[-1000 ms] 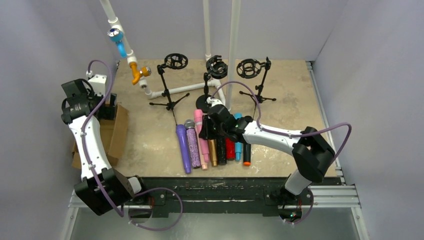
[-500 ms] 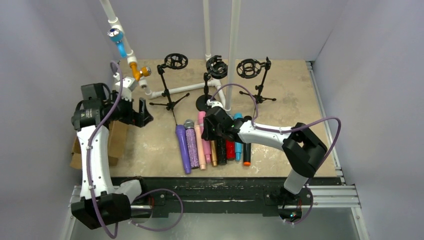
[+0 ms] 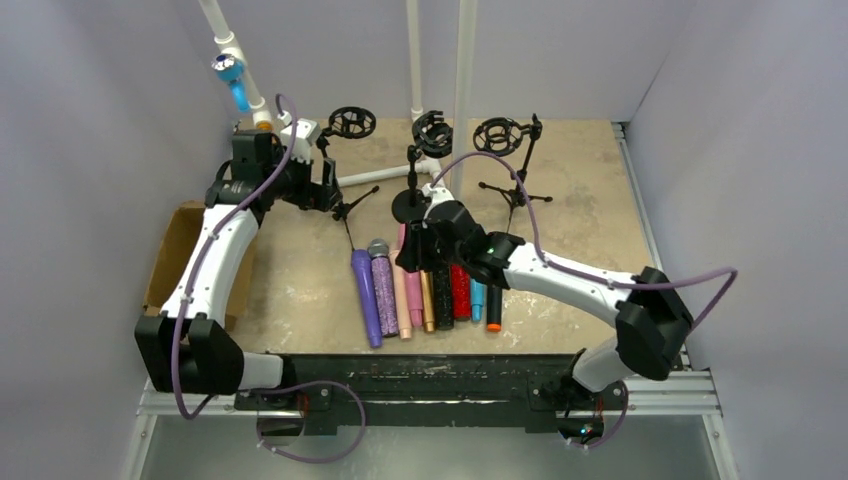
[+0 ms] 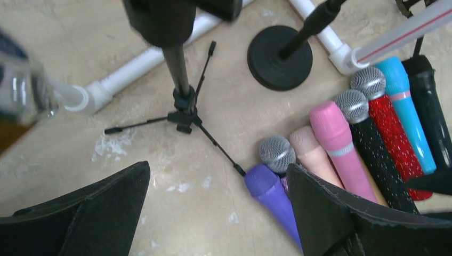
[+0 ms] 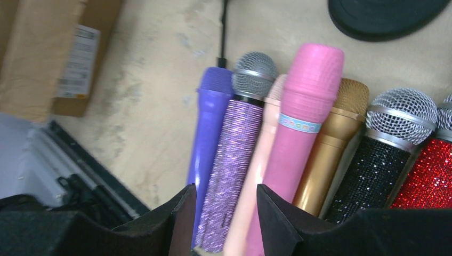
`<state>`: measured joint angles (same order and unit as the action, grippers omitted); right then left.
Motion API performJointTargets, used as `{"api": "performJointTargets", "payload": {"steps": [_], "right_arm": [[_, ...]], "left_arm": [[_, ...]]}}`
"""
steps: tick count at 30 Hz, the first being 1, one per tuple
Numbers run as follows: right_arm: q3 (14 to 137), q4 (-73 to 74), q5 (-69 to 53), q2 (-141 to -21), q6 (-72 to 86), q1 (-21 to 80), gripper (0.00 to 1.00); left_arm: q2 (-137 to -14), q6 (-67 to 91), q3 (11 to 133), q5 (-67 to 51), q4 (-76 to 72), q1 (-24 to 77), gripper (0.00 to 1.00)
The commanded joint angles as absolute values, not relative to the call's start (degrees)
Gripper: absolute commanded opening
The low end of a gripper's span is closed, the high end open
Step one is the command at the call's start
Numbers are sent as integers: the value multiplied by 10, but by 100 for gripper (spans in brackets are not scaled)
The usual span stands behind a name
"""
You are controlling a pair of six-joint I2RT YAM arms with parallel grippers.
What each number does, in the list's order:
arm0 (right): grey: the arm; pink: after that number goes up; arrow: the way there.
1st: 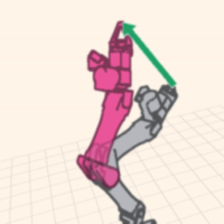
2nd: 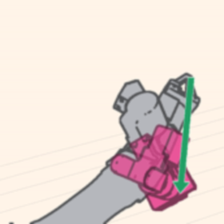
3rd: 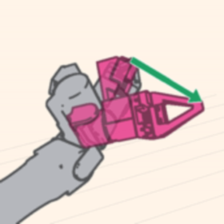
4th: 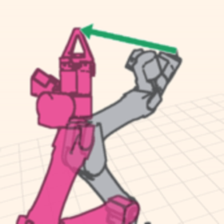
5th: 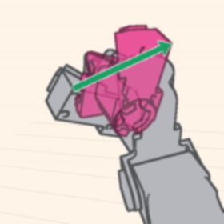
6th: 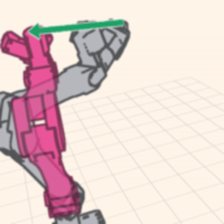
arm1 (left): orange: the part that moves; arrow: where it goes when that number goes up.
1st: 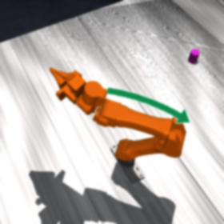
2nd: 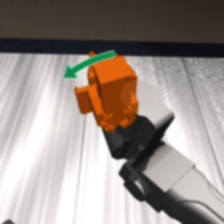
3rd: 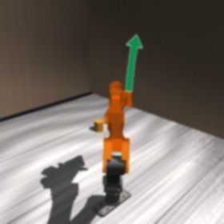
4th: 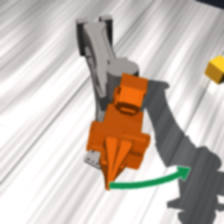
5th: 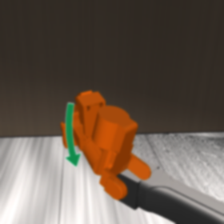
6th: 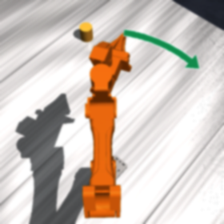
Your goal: Attach the microphones to the stand
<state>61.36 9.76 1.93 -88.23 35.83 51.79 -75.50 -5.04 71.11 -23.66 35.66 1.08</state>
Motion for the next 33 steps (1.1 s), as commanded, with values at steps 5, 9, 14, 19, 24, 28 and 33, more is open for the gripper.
{"api": "performJointTargets", "payload": {"steps": [5, 9, 14, 19, 24, 28, 33], "right_arm": [[604, 71, -15, -758, 307, 518, 45], [581, 60, -4, -724, 283, 518, 41], [549, 34, -17, -704, 287, 518, 33], [542, 32, -10, -703, 279, 518, 28], [531, 27, -5, -698, 279, 518, 23], [524, 24, -3, -692, 279, 518, 20], [515, 20, -1, -684, 279, 518, 17]], "left_arm": [[-828, -23, 768, -117, 219, 62, 98], [-845, -28, 769, -107, 201, 72, 89], [-860, -43, 754, -115, 166, 83, 77], [-879, -25, 759, -128, 154, 83, 72], [-880, -17, 753, -139, 142, 84, 56], [-872, -17, 740, -137, 136, 84, 34], [-860, -24, 731, -121, 140, 84, 15]]}}
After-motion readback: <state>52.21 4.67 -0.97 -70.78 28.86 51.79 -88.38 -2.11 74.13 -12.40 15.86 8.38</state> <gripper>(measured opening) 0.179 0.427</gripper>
